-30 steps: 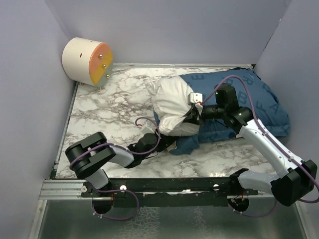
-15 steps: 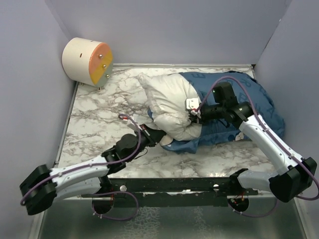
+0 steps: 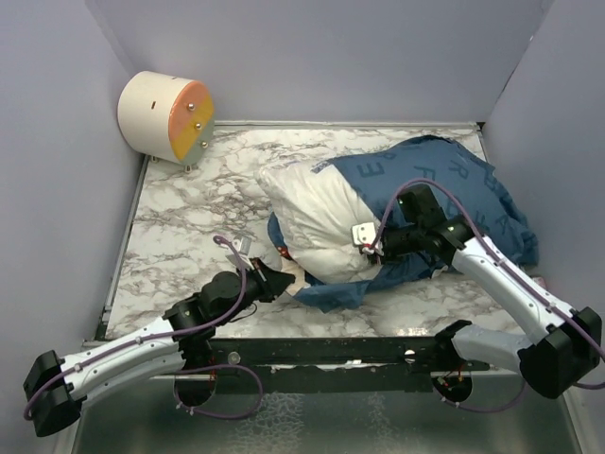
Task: Put the pillow into the pillowcase
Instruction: Stuff the pillow into the pillowcase.
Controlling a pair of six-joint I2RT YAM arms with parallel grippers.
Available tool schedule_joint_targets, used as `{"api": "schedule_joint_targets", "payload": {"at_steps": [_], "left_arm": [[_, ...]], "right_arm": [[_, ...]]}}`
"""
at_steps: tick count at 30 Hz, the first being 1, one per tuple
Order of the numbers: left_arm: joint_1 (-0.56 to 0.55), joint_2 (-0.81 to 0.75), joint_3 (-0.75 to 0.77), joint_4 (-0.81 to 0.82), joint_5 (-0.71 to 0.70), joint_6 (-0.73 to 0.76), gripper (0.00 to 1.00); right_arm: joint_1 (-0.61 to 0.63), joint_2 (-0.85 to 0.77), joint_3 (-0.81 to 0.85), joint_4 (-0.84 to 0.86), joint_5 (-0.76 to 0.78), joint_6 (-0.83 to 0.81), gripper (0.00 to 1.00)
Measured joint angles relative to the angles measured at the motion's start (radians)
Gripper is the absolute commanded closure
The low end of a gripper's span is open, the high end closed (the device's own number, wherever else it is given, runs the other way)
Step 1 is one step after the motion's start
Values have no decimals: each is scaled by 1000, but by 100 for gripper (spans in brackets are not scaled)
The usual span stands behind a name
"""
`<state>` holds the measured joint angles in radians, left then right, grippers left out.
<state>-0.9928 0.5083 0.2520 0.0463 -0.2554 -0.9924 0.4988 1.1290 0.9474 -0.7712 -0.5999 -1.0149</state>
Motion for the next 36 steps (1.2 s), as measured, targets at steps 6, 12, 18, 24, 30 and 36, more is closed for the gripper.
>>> {"api": "schedule_joint_targets", "payload": {"at_steps": [6, 12, 18, 24, 30, 36], "left_arm": [[0, 237, -5, 148, 101, 31, 100], [2, 383, 47, 282, 166, 96, 100], [2, 421, 14, 370, 189, 119, 100], [2, 460, 14, 413, 203, 136, 100], [2, 470, -5, 452, 203, 138, 100], [2, 361, -56, 365, 176, 135, 100]], "right_arm": [[-7, 115, 124, -316, -208, -130, 51], [-31, 180, 529, -555, -369, -154, 26], [70, 225, 732, -349, -414, 144, 11], [263, 368, 699, -130, -184, 357, 0], [355, 483, 522, 35, 198, 401, 50], [370, 439, 297, 284, 500, 344, 92]]}}
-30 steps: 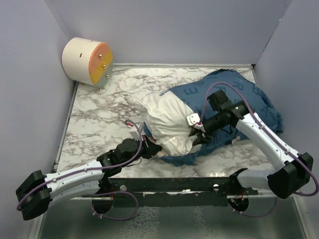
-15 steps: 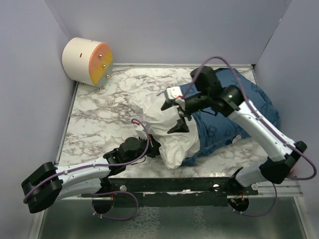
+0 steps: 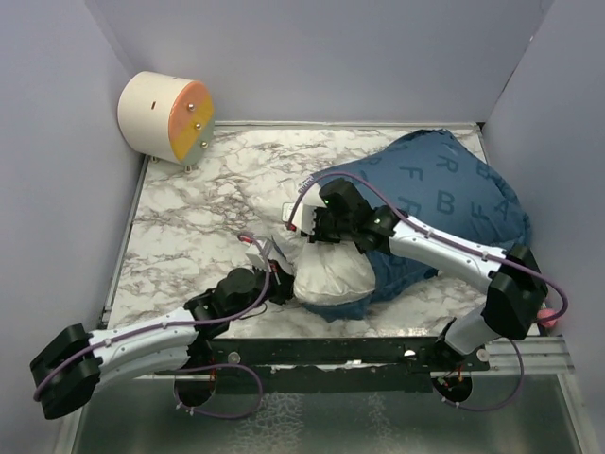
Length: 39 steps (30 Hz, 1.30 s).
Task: Put the pillow into the pillowcase
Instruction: Stuff the pillow into the pillowcase.
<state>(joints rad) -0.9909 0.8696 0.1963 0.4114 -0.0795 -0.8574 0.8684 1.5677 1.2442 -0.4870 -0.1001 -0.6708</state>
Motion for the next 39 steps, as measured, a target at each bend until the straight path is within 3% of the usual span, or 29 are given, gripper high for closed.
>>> {"api": "schedule_joint_targets", "payload": {"at_steps": [3, 5, 8, 11, 13, 18, 19, 23, 29, 33, 36, 39], "left_arm": [[0, -134, -1, -124, -56, 4, 100], [0, -285, -8, -226, -102, 4, 100], [0, -507, -43, -312, -144, -3, 100], [0, -618, -78, -343, -157, -21, 100], [0, -576, -75, -344, -154, -24, 100], [-2, -273, 63, -350, -129, 16, 100], [-2, -214, 107, -350, -124, 33, 95], [27, -67, 222, -348, -71, 83, 59], [146, 69, 346, -354, 67, 119, 37], [264, 16, 352, -429, 142, 151, 32], [388, 6, 352, -447, 229, 167, 32], [470, 71, 344, -412, 310, 170, 32]], "right_arm": [[-38, -67, -103, 101, 68, -63, 94], [-132, -121, -151, 180, 76, -129, 94], [-283, -181, -176, 279, 76, -213, 95], [-333, -240, -193, 291, 47, -244, 95], [-331, -246, -196, 266, 5, -248, 95], [-311, -200, -246, 227, -100, -250, 94], [-292, -198, -272, 229, -106, -254, 94], [-248, -200, -335, 232, -122, -271, 94], [-270, -271, -398, 155, -141, -302, 92], [-278, -342, -399, 83, -208, -315, 89], [-280, -378, -399, 21, -269, -348, 79], [-282, -411, -398, -51, -340, -386, 60]]}}
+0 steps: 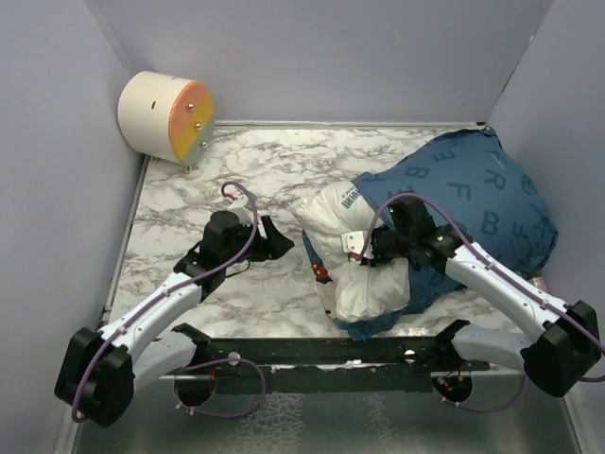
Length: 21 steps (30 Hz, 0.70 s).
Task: Put the pillow into the pillowcase
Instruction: Stuff the pillow into the pillowcase.
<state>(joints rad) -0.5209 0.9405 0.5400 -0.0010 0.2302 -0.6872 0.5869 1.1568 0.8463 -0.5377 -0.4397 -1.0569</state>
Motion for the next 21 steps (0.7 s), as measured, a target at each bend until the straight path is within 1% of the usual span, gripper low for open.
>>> {"api": "schedule_joint_targets", "payload": {"at_steps": [3, 6, 8, 9, 11, 13, 15, 16, 17, 19, 21], "left_arm": [[51, 98, -47, 75, 77, 1, 32], [93, 177, -80, 140, 124, 0, 32], [118, 212, -90, 198, 148, -4, 32], [126, 219, -92, 223, 156, -6, 31], [130, 215, -93, 277, 176, -11, 28], [130, 189, -100, 335, 192, -14, 23], [130, 135, -120, 386, 200, -18, 17], [130, 99, -135, 414, 202, -22, 14], [130, 73, -147, 431, 203, -26, 10], [130, 24, -174, 464, 203, -38, 5], [130, -27, -207, 488, 203, -60, 3]], "right_arm": [[-1, -19, 36, -125, -80, -36, 36], [-3, -20, 158, -294, -182, -43, 14], [-5, -20, 256, -372, -230, -24, 3], [-6, -18, 328, -403, -246, 5, 0], [-6, -13, 433, -403, -254, 68, 0], [-6, -2, 528, -372, -218, 168, 0], [-6, 16, 586, -321, -137, 266, 0], [-6, 32, 609, -288, -72, 324, 0], [-6, 44, 616, -269, -33, 352, 2], [-6, 71, 618, -241, 54, 406, 13], [-6, 108, 618, -232, 143, 451, 23]]}}
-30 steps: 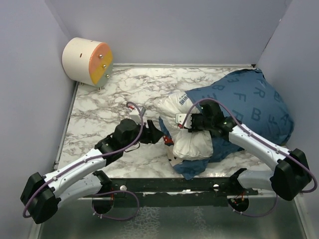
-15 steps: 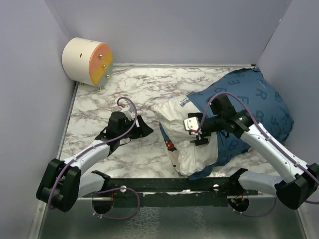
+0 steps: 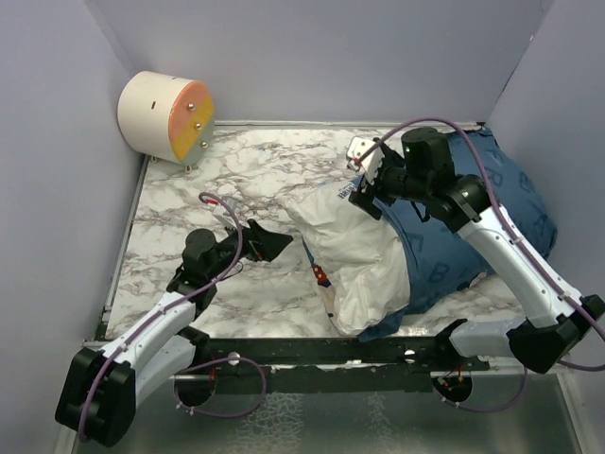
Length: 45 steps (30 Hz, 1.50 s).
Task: Put the pillow into the pillowcase
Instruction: Stuff the pillow into the pillowcase.
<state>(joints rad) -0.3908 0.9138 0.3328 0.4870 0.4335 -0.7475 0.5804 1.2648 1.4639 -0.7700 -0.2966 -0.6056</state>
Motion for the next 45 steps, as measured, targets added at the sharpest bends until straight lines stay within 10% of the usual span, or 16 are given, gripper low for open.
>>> {"api": "schedule_joint_targets", "payload": {"at_steps": [6, 21, 24, 26, 30, 36, 45], "left_arm": [[-13, -53, -54, 54, -2, -102, 1], [-296, 450, 174, 230, -151, -116, 3], [-311, 540, 233, 253, -165, -111, 20], [-317, 589, 268, 273, -169, -108, 48], [-321, 676, 302, 329, -166, -101, 97], [-332, 795, 346, 446, -105, -69, 100], [-346, 830, 517, 470, -51, 116, 100]], "right_arm": [[-2, 66, 0, -21, 179, 72, 47], [-5, 119, -6, -60, 292, 97, 50], [-5, 130, -14, -60, 305, 97, 82], [-5, 135, -21, -57, 319, 94, 97], [-5, 138, -28, -41, 337, 85, 99], [-19, 180, 84, -85, 168, 98, 99], [1, 351, 396, -101, -517, 259, 99]]}}
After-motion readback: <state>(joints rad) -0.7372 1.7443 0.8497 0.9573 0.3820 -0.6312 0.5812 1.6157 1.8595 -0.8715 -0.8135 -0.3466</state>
